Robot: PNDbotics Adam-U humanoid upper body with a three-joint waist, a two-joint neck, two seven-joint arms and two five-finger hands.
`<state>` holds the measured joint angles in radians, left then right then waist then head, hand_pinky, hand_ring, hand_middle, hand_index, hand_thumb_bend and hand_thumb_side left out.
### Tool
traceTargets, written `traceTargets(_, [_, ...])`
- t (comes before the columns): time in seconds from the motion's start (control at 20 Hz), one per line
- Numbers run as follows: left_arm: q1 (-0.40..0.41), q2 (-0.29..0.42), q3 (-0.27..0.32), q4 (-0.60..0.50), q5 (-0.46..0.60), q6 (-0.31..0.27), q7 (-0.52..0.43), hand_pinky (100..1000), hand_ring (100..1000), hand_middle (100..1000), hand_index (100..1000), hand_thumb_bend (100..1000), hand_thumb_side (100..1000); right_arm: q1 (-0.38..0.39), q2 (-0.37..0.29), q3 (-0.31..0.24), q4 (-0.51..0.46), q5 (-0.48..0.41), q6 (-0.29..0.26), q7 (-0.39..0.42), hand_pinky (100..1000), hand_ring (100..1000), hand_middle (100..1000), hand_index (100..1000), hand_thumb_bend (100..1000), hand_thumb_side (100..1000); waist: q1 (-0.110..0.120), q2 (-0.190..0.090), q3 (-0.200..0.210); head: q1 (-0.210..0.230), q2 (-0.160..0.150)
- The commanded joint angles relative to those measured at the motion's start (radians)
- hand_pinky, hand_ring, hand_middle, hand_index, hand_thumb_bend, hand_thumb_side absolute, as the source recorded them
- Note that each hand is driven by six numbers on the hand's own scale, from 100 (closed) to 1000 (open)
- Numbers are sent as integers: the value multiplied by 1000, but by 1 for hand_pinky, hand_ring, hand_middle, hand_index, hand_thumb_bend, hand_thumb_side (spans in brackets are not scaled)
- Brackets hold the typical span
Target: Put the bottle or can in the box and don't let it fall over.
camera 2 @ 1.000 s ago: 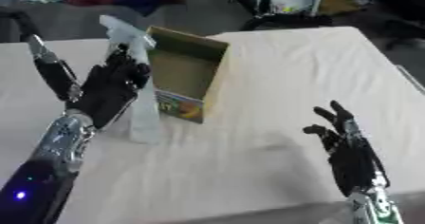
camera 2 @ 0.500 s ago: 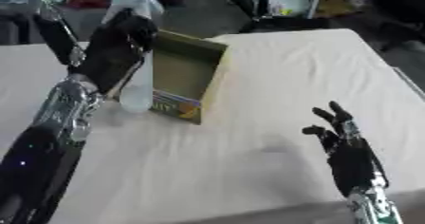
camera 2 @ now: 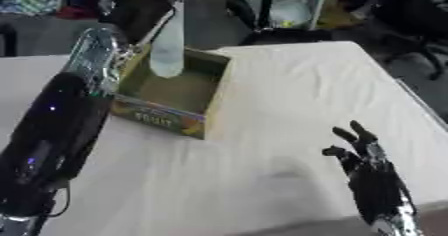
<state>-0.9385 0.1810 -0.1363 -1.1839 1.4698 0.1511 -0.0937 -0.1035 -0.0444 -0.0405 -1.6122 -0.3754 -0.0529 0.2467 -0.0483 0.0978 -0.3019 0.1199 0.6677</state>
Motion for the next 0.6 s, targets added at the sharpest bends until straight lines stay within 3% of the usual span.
traceTargets(0.05, [-44,50,38,135,-83,-10,-41,521,378,149,1000,771,948,-30,10,11,-7,-9,3,14,1000,610,836,1000,100,769,-1,2,-19,26,-47])
traceTargets(0.15, [-47,62,53,197,-117,-15,-62,519,290,135,1000,791,959,-42,14,16,-7,-11,6,19,1000,610,836,1000,100,772,3,17,-35,34,-61])
traceTargets(0.25, [-36,63,61,232,-134,-14,-77,525,100,133,1000,820,973,-46,16,15,-7,-12,7,20,1000,610,836,1000,100,774,6,25,-38,35,-62])
traceTargets(0.45, [13,56,65,235,-165,2,-25,535,100,125,1000,805,991,-44,9,5,-7,-9,4,13,1000,610,836,1000,100,776,11,27,-15,19,-49])
traceTargets(0.6, [78,36,49,159,-181,38,54,537,100,122,1000,823,1000,-33,-3,-3,-6,-7,3,6,1000,611,836,1000,100,781,19,19,20,-13,-44])
